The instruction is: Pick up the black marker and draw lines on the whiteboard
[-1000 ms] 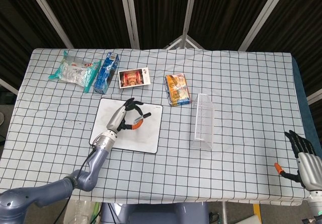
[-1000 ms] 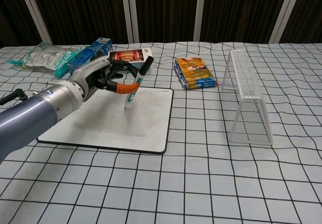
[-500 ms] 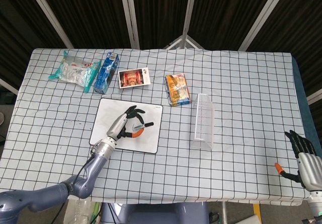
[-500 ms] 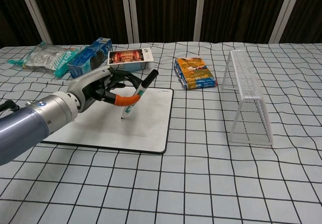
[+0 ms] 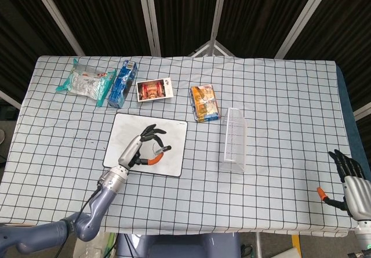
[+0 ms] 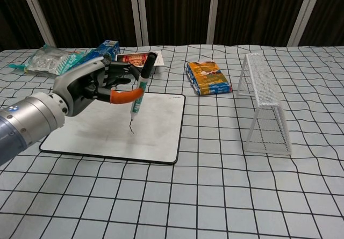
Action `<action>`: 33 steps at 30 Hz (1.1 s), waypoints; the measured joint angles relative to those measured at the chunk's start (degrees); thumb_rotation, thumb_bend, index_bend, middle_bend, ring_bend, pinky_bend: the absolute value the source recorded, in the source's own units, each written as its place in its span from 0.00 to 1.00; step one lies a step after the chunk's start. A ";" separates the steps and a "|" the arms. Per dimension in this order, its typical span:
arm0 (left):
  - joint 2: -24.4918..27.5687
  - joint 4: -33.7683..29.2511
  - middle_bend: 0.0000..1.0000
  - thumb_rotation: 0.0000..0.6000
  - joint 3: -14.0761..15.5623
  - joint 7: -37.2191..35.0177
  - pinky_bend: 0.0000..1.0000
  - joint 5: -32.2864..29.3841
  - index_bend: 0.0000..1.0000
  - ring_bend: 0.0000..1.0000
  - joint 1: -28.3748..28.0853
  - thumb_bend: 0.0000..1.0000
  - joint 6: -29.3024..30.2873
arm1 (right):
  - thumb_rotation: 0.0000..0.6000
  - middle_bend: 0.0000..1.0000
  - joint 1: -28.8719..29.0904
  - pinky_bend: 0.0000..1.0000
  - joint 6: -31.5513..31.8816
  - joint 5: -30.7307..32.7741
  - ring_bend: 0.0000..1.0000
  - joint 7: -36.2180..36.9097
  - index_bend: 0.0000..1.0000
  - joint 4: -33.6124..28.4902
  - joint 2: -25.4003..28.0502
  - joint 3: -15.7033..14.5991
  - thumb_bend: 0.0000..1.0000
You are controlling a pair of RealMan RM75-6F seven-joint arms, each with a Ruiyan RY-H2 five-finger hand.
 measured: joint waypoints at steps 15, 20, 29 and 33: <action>-1.16 7.82 0.22 1.00 -2.82 2.68 0.04 -1.77 0.74 0.02 -4.38 0.57 -4.77 | 1.00 0.00 0.28 0.00 -0.76 0.44 0.00 0.25 0.00 0.04 0.08 0.09 0.30; -3.26 12.20 0.22 1.00 -3.28 3.47 0.04 -2.67 0.74 0.02 -6.22 0.57 -6.90 | 1.00 0.00 0.32 0.00 -0.92 0.58 0.00 0.40 0.00 -0.01 0.16 0.12 0.30; -5.78 17.49 0.22 1.00 -3.47 3.44 0.04 -3.53 0.75 0.02 -7.67 0.57 -8.58 | 1.00 0.00 0.37 0.00 -1.09 0.65 0.00 0.57 0.00 -0.08 0.25 0.13 0.30; -6.33 18.12 0.22 1.00 -3.70 2.05 0.04 -3.65 0.75 0.02 -7.87 0.57 -8.68 | 1.00 0.00 0.39 0.00 -1.09 0.68 0.00 0.53 0.00 -0.11 0.24 0.16 0.30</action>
